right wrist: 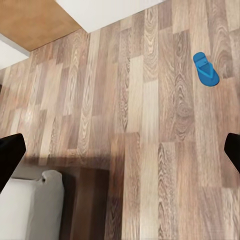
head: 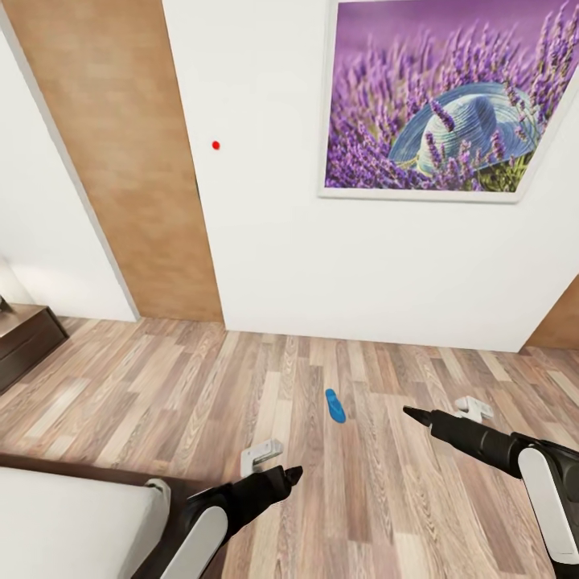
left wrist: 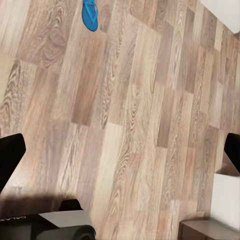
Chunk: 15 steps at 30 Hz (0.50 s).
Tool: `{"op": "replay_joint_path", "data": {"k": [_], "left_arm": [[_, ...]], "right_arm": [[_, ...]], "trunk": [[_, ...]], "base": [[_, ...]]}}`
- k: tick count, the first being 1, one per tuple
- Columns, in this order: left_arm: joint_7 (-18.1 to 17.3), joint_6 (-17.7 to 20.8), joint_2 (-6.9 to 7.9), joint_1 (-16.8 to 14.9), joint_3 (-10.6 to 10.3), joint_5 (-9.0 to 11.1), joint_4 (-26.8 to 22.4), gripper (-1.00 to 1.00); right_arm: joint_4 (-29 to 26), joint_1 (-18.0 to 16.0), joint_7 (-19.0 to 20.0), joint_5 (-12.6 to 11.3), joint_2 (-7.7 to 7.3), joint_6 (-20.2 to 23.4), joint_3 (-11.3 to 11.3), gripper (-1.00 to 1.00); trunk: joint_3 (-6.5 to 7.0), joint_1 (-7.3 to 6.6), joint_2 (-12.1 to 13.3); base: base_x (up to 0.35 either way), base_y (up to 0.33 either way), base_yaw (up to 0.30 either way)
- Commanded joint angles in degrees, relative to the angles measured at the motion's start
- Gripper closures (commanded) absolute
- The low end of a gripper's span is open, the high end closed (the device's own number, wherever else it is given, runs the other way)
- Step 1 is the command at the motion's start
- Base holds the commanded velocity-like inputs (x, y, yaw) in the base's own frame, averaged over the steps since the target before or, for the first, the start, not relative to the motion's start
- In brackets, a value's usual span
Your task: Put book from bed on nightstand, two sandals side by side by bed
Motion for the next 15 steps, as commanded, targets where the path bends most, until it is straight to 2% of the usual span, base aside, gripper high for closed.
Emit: {"op": "replay_joint_path", "data": {"k": [1,15], "left_arm": [[0.6,0.03,-0.01,-0.06,-0.03,0.59,-0.08,-1.0],[0.6,0.03,-0.1,-0.25,-0.04,0.59,0.6,-1.0]], "right_arm": [[-0.02,-0.06,0.6,0.5,0.0,0.24,-0.08,-1.0],[-0.02,-0.06,0.6,0.51,0.0,0.24,-0.08,-1.0]], "trunk": [[-0.12,0.07,-0.12],[-0.12,0.07,-0.12]], "base": [[0.33,-0.111,0.0],[0.308,-0.165,-0.003]]}}
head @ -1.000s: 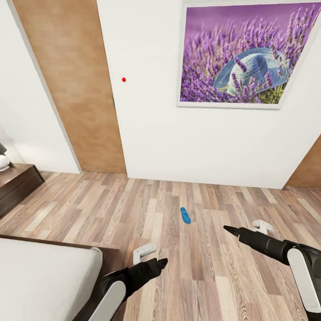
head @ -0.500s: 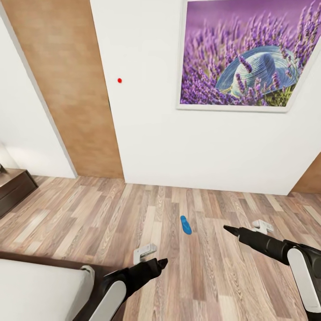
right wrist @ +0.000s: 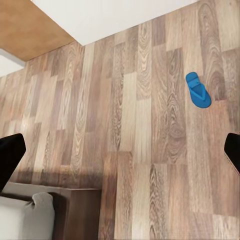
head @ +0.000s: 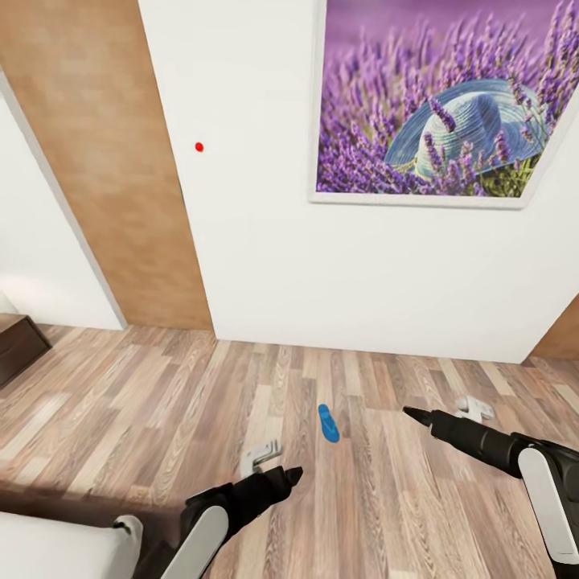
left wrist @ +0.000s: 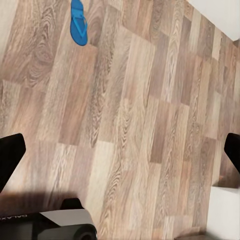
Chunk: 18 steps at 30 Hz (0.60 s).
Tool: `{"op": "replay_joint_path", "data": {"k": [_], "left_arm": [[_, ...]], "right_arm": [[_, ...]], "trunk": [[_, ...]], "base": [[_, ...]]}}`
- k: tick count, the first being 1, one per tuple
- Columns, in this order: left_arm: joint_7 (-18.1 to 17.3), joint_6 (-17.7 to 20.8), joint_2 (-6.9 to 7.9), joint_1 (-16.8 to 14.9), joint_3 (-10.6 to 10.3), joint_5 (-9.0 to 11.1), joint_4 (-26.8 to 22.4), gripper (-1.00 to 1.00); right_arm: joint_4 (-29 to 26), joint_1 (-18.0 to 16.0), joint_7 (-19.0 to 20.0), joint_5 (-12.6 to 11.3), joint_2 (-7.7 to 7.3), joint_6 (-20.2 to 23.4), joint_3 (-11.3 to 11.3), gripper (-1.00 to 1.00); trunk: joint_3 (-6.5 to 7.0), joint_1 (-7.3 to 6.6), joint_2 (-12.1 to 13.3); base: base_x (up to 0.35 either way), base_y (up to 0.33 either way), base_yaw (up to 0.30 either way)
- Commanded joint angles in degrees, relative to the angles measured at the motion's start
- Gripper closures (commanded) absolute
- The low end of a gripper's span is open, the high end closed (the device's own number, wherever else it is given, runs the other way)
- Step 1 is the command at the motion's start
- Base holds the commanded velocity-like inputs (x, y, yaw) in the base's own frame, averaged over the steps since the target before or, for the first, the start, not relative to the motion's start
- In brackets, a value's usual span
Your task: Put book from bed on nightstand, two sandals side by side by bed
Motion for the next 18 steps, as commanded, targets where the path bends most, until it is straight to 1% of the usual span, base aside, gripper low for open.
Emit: {"op": "replay_joint_path", "data": {"k": [1,8,14,18], "left_arm": [[0.6,0.04,-0.01,-0.05,-0.03,0.59,-0.09,-1.0],[0.6,0.04,-0.07,-0.08,-0.03,0.34,0.02,-1.0],[0.6,0.05,-0.37,-0.09,-0.03,-0.45,0.06,-1.0],[0.6,0.05,-0.52,-0.09,-0.03,-0.77,0.07,-1.0]], "right_arm": [[-0.01,-0.06,0.6,0.5,0.0,0.24,-0.08,-1.0],[-0.01,-0.06,0.6,0.5,0.0,0.24,-0.08,-1.0],[-0.01,-0.06,0.6,0.46,0.0,0.24,-0.08,-1.0],[-0.01,-0.06,0.6,0.47,0.0,0.24,-0.08,-1.0]], "trunk": [[-0.12,0.07,-0.12],[-0.12,0.07,-0.12],[-0.12,0.07,-0.12],[-0.12,0.07,-0.12]], "base": [[0.294,-0.196,-0.036],[0.291,-0.203,-0.139],[0.284,-0.197,-0.223],[0.205,-0.13,-0.254]]}}
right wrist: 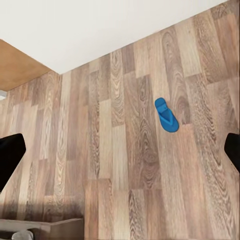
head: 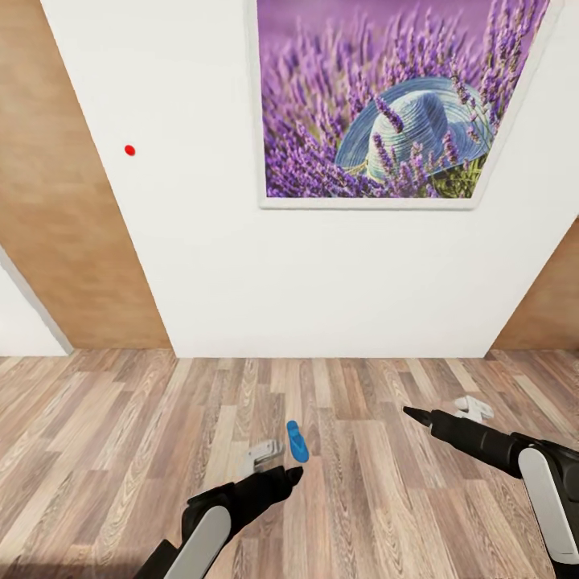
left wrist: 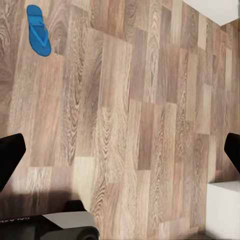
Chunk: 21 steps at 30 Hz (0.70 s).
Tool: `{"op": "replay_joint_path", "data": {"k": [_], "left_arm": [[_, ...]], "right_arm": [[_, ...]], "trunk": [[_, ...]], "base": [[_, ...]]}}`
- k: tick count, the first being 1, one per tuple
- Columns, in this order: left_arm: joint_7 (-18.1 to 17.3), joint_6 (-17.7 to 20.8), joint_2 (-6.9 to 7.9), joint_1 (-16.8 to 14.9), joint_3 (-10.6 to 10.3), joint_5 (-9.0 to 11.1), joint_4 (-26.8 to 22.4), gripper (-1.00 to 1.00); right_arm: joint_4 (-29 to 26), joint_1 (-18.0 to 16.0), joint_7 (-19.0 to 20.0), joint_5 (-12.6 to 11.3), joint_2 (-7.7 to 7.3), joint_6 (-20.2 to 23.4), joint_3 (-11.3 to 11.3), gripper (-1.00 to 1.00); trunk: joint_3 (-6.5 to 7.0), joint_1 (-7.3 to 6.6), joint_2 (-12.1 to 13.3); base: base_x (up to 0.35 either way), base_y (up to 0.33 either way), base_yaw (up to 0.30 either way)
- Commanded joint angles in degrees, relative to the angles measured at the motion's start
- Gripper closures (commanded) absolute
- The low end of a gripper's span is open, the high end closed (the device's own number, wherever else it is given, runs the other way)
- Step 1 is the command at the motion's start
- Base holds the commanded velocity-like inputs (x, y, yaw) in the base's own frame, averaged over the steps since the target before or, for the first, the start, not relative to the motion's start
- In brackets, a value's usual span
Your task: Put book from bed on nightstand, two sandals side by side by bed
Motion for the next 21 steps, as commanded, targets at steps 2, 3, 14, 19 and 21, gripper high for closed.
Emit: {"op": "replay_joint_path", "data": {"k": [2,3,14,19,21], "left_arm": [[0.59,0.03,-0.11,-0.05,-0.03,0.39,-0.08,-1.0],[0.59,0.03,-0.11,-0.05,-0.03,0.39,-0.08,-1.0],[0.57,0.05,-0.21,-0.05,-0.03,0.1,-0.07,-1.0],[0.57,0.03,-0.21,-0.05,-0.03,0.06,-0.07,-1.0],[0.55,0.05,-0.21,-0.05,-0.03,0.05,-0.07,-1.0]], "right_arm": [[-0.02,-0.07,0.59,0.5,-0.03,0.24,-0.07,-1.0],[-0.02,-0.07,0.59,0.5,-0.03,0.24,-0.07,-1.0],[-0.02,-0.07,0.59,0.48,-0.21,0.24,-0.07,-1.0],[-0.02,-0.07,0.59,0.46,-0.23,0.24,-0.07,-1.0],[-0.02,-0.07,0.59,0.46,-0.24,0.24,-0.07,-1.0]], "trunk": [[-0.12,0.06,-0.13],[-0.12,0.06,-0.13],[-0.12,0.06,-0.13],[-0.12,0.06,-0.13],[-0.12,0.06,-0.13]], "base": [[0.131,-0.084,-0.266],[0.117,-0.074,-0.268],[0.054,-0.034,-0.278],[0.018,-0.011,-0.284],[0.01,-0.006,-0.285]]}}
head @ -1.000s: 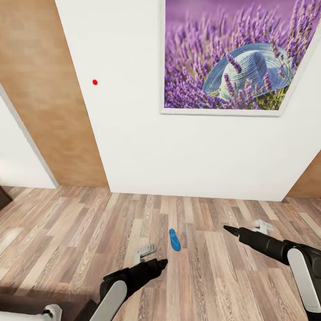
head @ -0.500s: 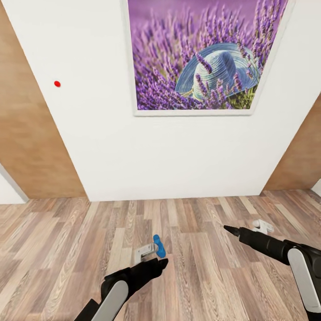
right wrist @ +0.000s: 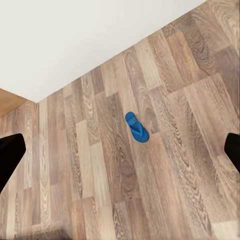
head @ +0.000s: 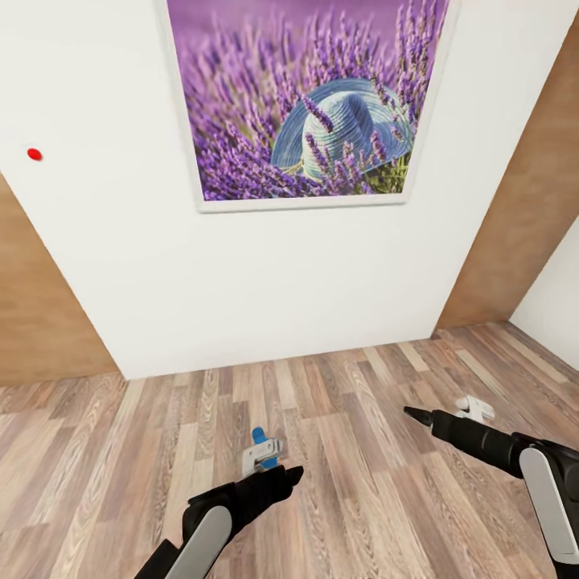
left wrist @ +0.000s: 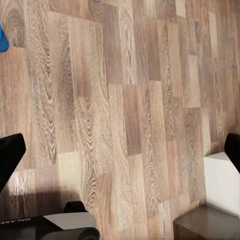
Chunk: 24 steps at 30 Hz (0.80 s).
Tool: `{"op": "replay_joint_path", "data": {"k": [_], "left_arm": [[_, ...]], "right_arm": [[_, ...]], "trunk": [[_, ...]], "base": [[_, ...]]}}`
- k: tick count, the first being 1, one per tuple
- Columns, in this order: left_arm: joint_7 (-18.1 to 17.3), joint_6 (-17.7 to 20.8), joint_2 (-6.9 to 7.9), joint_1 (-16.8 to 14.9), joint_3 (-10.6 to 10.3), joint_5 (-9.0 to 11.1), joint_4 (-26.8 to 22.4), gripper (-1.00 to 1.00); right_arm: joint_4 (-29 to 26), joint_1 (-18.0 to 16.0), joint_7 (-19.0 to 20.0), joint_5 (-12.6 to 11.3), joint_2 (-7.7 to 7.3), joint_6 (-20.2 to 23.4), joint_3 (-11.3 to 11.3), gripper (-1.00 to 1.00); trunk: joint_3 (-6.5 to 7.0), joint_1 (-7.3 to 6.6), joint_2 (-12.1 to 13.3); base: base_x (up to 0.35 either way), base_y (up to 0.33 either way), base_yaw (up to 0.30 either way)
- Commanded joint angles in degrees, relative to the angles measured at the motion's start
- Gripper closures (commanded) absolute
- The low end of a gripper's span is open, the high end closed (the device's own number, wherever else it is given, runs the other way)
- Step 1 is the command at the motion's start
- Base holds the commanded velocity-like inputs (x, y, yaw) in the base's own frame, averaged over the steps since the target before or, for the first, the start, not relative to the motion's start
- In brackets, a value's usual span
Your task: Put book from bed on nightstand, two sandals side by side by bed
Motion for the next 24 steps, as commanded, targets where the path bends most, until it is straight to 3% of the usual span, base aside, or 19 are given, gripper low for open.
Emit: {"op": "replay_joint_path", "data": {"k": [1,24], "left_arm": [[0.58,0.02,0.0,-0.05,-0.03,0.6,-0.09,-1.0],[0.61,0.03,-0.08,-0.05,-0.01,0.57,0.12,-1.0]], "right_arm": [[-0.02,-0.07,0.59,0.52,0.0,0.25,-0.07,-1.0],[-0.02,-0.07,0.59,0.52,-0.01,0.25,-0.07,-1.0]], "trunk": [[-0.12,0.04,-0.12],[-0.12,0.04,-0.12]], "base": [[0.008,-0.005,-0.285],[0.002,-0.002,-0.286]]}}
